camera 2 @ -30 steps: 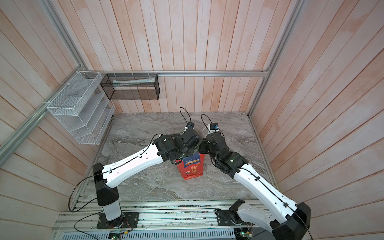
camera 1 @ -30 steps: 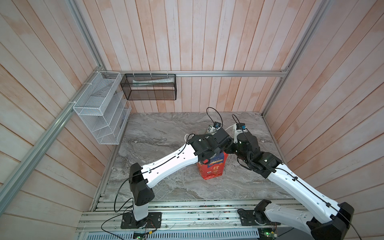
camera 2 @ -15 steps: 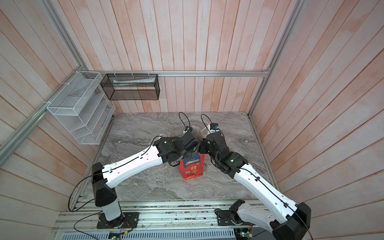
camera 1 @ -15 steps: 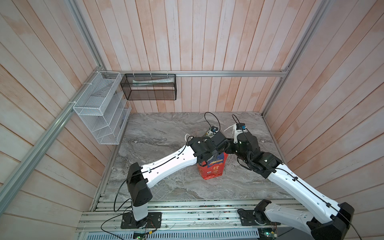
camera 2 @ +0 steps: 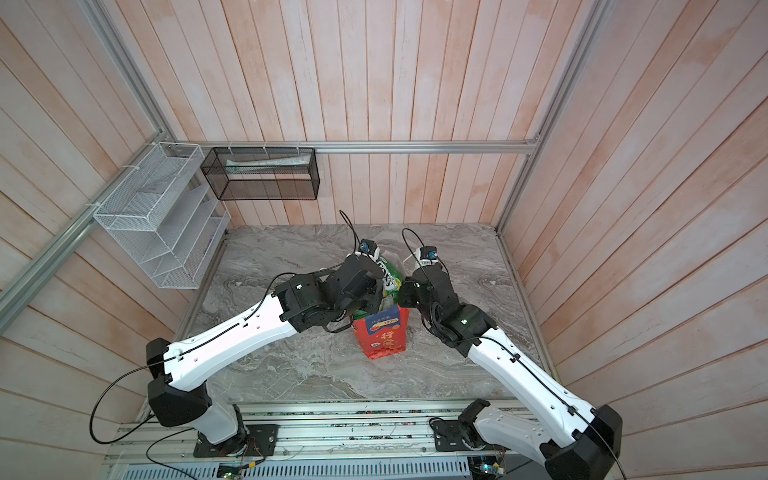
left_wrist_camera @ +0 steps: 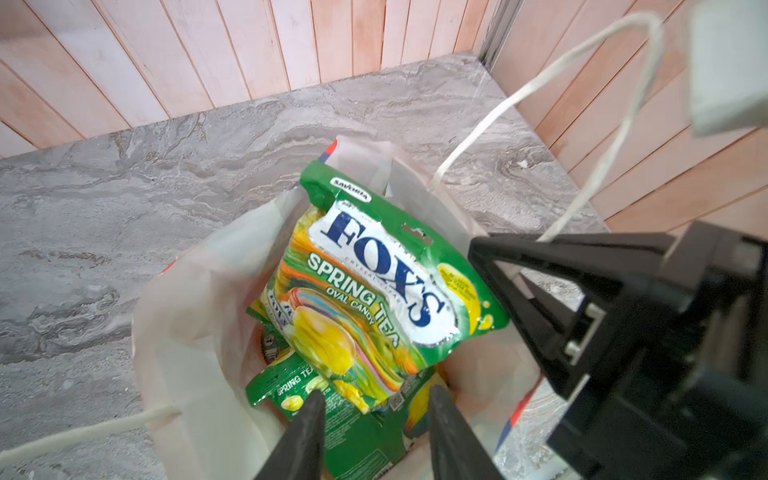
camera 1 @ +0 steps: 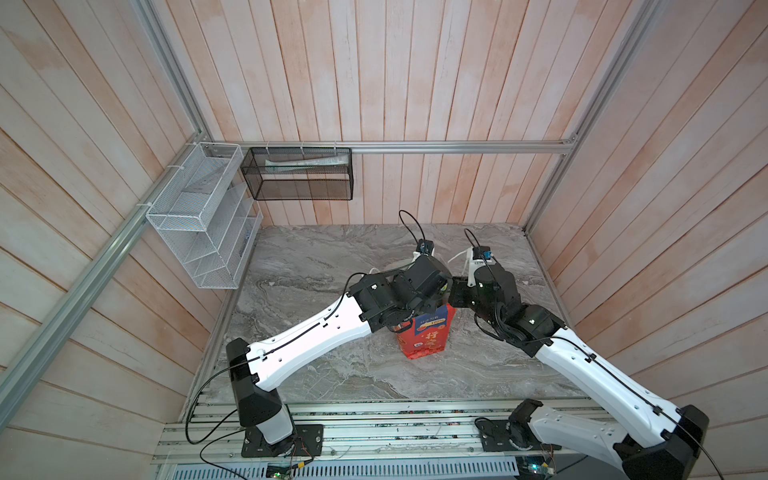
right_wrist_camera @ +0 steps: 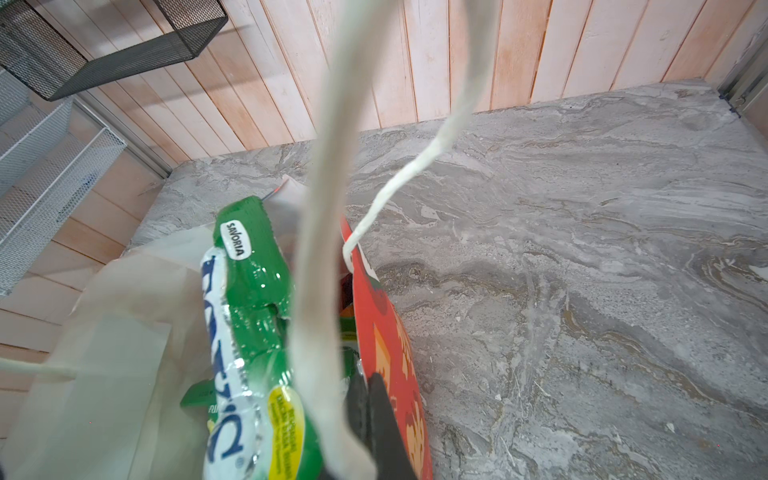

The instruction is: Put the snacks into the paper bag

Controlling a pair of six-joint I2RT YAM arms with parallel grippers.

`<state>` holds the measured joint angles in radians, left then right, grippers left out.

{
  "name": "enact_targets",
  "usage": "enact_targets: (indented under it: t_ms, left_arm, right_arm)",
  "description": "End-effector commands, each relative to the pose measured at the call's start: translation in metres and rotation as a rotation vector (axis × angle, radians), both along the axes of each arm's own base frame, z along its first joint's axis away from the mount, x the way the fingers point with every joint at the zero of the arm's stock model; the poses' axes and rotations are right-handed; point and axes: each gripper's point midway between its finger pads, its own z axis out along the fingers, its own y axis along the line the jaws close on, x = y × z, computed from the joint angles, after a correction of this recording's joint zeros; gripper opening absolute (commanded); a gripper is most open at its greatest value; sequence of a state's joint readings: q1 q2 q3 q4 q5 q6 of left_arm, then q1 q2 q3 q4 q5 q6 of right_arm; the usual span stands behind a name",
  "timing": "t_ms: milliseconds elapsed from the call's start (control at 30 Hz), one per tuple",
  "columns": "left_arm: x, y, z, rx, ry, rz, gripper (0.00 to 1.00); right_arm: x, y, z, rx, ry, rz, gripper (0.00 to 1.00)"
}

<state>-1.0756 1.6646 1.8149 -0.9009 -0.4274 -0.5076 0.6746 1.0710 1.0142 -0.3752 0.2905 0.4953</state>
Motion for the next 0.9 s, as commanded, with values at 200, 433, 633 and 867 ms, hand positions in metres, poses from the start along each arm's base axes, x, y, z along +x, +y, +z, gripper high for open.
enact_targets:
  t_ms: [200, 433, 633, 867]
  left_arm:
    - [0.026, -0.024, 0.001, -0.011, -0.018, 0.018, 0.4]
    - [0.057, -0.025, -0.02, 0.04, 0.017, 0.069, 0.4]
    - [0.052, -0.012, -0.078, 0.166, 0.094, 0.083, 0.35]
    - [0.041, 0.016, -0.134, 0.312, 0.158, 0.121, 0.32]
  right_arm:
    - [0.0, -0.002, 0.031, 0.051, -0.086, -0.01, 0.05]
    - [0.001, -0.001, 0.028, 0.042, -0.078, -0.006, 0.05]
    - [0.0, -0.002, 0.032, 0.05, -0.089, -0.01, 0.05]
    - [0.001, -0.003, 0.029, 0.043, -0.083, -0.014, 0.05]
